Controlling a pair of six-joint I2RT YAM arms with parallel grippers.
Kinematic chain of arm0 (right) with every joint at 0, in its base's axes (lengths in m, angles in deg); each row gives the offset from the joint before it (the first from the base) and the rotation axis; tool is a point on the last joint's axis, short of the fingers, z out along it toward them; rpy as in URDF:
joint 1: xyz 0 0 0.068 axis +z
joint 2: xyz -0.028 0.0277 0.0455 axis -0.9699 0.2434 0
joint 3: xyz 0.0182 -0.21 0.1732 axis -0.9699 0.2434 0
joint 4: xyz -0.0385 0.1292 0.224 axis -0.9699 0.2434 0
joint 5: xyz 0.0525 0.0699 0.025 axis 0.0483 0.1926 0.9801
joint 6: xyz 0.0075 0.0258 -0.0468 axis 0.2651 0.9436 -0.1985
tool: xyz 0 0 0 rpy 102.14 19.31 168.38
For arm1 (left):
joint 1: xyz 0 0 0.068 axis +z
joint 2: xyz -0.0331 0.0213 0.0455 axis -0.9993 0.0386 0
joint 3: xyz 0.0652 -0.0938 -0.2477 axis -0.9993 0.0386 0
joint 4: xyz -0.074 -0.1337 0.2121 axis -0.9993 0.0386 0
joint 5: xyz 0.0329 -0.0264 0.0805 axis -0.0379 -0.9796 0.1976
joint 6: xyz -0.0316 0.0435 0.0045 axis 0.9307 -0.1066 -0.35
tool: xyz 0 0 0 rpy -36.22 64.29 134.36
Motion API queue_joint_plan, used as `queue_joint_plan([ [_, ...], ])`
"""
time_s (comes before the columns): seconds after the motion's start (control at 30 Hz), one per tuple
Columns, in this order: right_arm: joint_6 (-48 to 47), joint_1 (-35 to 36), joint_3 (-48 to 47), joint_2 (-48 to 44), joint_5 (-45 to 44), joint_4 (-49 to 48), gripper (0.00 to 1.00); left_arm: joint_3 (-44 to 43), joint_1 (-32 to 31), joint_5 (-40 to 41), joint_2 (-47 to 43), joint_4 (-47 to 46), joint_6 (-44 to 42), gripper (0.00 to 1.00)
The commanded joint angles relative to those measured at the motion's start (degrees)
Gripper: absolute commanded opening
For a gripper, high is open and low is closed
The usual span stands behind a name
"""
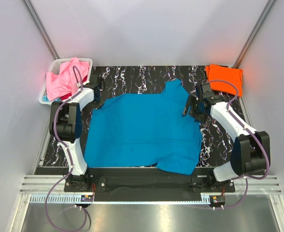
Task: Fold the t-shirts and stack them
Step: Flatten the tshirt out
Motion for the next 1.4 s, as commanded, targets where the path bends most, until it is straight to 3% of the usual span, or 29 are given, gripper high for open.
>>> queue_joint_plan([
  [0.0,0.3,0.0,0.5,-0.2,0.4,-1.6,0.77,-2.9,0.4,1.5,-1.9,-1.1,-0.9,0.0],
  [0.23,0.4,0.0,0.4,-0.2,-0.9,-1.8,0.76,-1.8,0.3,0.2,-4.2,-1.4,-1.0,0.0],
  [0.43,-0.7,-1.5,-7.7,6.5,-3.2,-3.3,0.79,0.0,-0.4,-0.3,-12.1,-1.5,-2.2,0.0],
  [0.67,-2.8,-8.0,-32.0,30.0,6.9,-5.3,0.82,0.6,-0.6,-4.4,-14.3,-1.6,-2.9,0.0],
  [0.77,-4.8,-9.1,-44.6,41.0,10.0,-4.1,0.78,0.6,-0.7,-5.6,-13.3,-1.5,-3.0,0.0],
  [1.1,-9.6,-9.9,-81.4,65.6,19.7,2.6,0.69,0.6,-0.8,-8.5,-12.8,-1.4,-3.9,0.0],
  [1.2,-9.5,-10.0,-85.2,68.4,19.2,4.3,0.63,0.1,-0.8,-8.7,-12.8,-1.3,-4.3,0.0],
  [1.37,-11.3,-10.1,-79.8,65.9,13.0,5.5,0.57,-0.4,-0.8,-8.7,-13.5,-1.2,-4.4,0.0],
])
